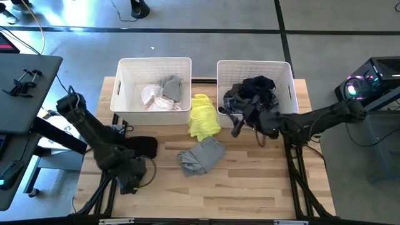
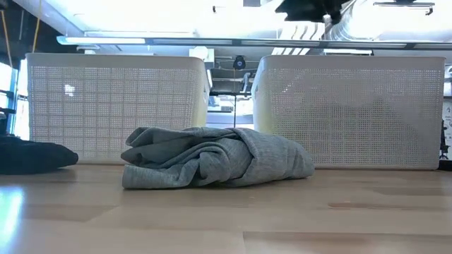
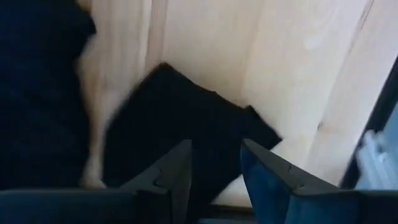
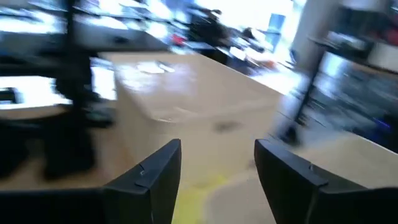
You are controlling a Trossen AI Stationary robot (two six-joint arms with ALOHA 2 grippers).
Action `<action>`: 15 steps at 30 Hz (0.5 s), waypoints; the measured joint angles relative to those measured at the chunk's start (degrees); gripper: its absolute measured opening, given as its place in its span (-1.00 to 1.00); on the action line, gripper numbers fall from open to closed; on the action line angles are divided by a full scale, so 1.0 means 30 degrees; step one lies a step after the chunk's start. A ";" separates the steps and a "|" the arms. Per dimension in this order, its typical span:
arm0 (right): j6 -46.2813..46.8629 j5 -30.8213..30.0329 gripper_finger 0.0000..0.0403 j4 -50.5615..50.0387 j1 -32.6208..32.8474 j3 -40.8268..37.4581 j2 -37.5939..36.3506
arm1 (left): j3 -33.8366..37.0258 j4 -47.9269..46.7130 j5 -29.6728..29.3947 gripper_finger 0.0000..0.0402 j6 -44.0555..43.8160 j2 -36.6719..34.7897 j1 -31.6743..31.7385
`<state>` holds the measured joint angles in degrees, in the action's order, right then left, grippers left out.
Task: Sort clothes
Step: Put the black boxers into the right white laundry bin
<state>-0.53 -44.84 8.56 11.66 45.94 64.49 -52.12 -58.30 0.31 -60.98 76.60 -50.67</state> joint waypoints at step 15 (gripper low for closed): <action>-0.1488 0.7673 -0.03 0.4805 0.3327 -0.1913 0.0000 | 0.6079 0.7502 -0.2041 -0.38 -0.6238 -0.0067 -0.3127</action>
<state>-4.99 -21.82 22.98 21.64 40.21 64.49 -33.88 -35.80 -5.81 -79.70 76.40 -60.05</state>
